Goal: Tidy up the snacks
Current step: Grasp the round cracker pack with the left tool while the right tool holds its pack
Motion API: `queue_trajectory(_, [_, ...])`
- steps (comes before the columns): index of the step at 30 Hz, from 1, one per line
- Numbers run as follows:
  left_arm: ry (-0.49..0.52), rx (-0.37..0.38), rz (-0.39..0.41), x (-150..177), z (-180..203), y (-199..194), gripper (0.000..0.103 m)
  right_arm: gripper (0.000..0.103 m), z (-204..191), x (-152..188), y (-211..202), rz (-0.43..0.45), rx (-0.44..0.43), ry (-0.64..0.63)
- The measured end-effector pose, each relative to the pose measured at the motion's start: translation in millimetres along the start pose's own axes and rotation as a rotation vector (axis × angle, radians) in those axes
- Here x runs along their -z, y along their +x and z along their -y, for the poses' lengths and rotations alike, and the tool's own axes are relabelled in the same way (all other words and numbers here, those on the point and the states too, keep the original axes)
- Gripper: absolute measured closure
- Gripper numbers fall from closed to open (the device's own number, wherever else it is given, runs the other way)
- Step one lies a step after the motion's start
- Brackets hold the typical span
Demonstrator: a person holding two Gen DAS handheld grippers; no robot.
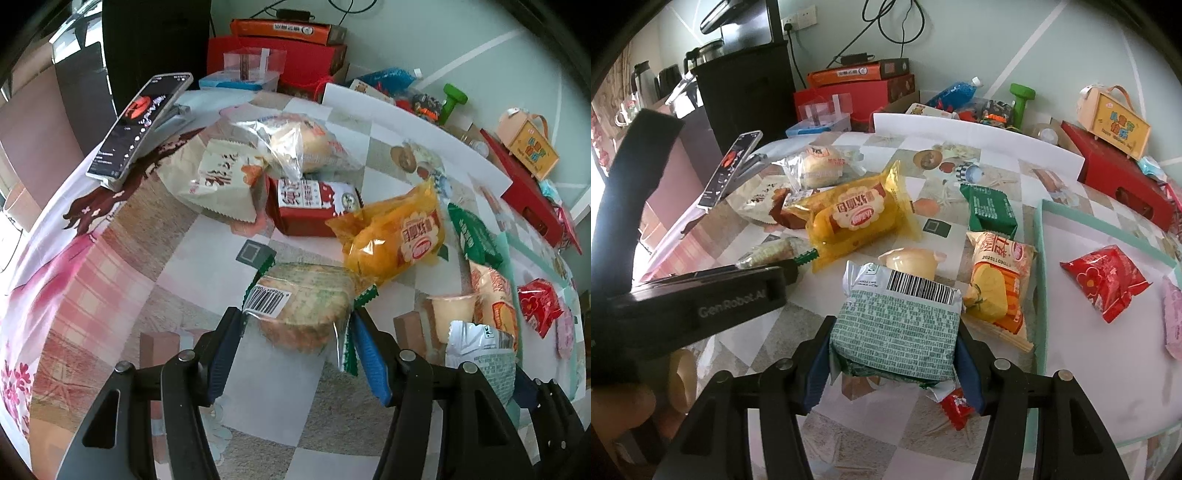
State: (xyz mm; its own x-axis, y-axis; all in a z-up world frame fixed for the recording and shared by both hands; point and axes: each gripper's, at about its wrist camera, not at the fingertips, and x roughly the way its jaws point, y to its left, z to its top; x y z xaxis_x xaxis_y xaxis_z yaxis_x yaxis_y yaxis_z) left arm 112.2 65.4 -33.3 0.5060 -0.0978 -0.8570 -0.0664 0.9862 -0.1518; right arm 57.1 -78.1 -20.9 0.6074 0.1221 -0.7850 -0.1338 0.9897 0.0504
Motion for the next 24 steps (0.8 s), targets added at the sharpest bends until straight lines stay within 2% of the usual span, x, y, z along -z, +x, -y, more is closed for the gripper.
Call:
queue_trajectory(8, [-0.009,0.021,0.046,-2.5,-1.2,-18.7,0.041,0.041,3.5,-5.9,-23.8,0.070,-0.005,0.014])
queue_trajectory(24, [-0.006,0.042,0.086,-3.7,-0.5,-36.8,0.041,0.041,9.4,-6.9,-26.1,0.071,-0.001,0.031])
